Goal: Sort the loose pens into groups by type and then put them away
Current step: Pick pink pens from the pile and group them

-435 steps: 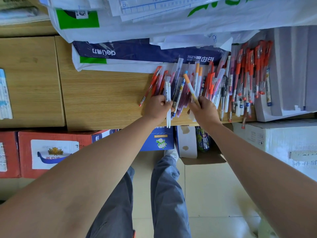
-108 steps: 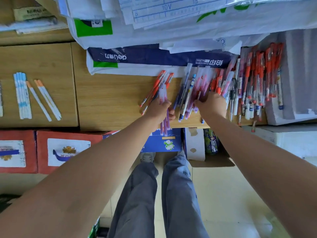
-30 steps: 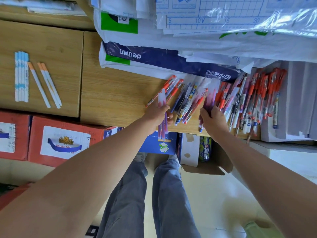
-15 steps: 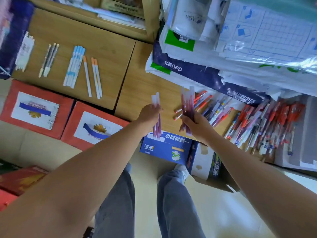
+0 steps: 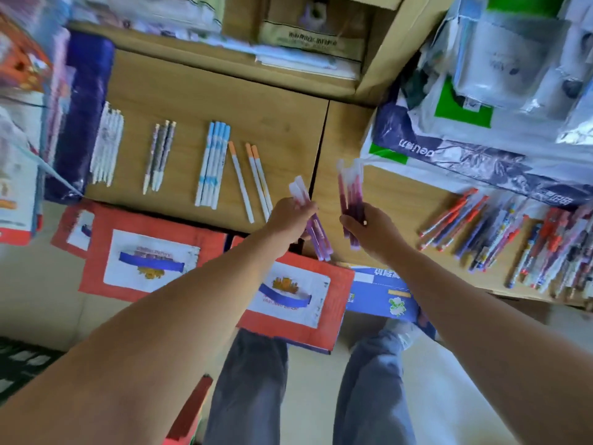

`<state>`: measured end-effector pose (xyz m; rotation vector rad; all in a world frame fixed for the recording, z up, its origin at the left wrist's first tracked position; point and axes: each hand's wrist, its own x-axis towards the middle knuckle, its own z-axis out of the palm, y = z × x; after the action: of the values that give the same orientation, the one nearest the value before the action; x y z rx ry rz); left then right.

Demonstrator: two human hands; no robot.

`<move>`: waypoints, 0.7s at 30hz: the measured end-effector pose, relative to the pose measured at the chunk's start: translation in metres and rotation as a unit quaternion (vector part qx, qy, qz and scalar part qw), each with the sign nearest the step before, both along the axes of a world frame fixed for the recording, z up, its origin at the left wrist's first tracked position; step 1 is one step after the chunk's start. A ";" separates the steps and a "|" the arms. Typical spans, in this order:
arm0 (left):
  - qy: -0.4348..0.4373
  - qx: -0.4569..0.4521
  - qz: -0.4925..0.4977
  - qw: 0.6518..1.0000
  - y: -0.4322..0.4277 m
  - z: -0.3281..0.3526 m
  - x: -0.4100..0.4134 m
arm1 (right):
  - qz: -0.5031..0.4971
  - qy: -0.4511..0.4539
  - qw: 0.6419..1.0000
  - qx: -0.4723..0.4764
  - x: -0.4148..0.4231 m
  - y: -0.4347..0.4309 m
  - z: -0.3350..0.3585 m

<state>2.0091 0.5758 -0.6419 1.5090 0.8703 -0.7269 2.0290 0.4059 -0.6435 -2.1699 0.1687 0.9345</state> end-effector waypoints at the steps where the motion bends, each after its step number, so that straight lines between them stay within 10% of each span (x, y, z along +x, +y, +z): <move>1: 0.001 -0.004 -0.004 1.000 0.008 -0.004 0.004 | 0.009 -0.008 1.000 -0.021 0.004 0.008 -0.004; 21: -0.016 -0.023 -0.031 0.999 0.035 -0.053 0.032 | 0.095 -0.112 0.943 -0.300 0.019 0.032 -0.050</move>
<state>2.0414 0.6108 -0.6953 1.5075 0.7806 -0.7616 2.0479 0.4379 -0.6935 -2.8823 0.1458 0.7975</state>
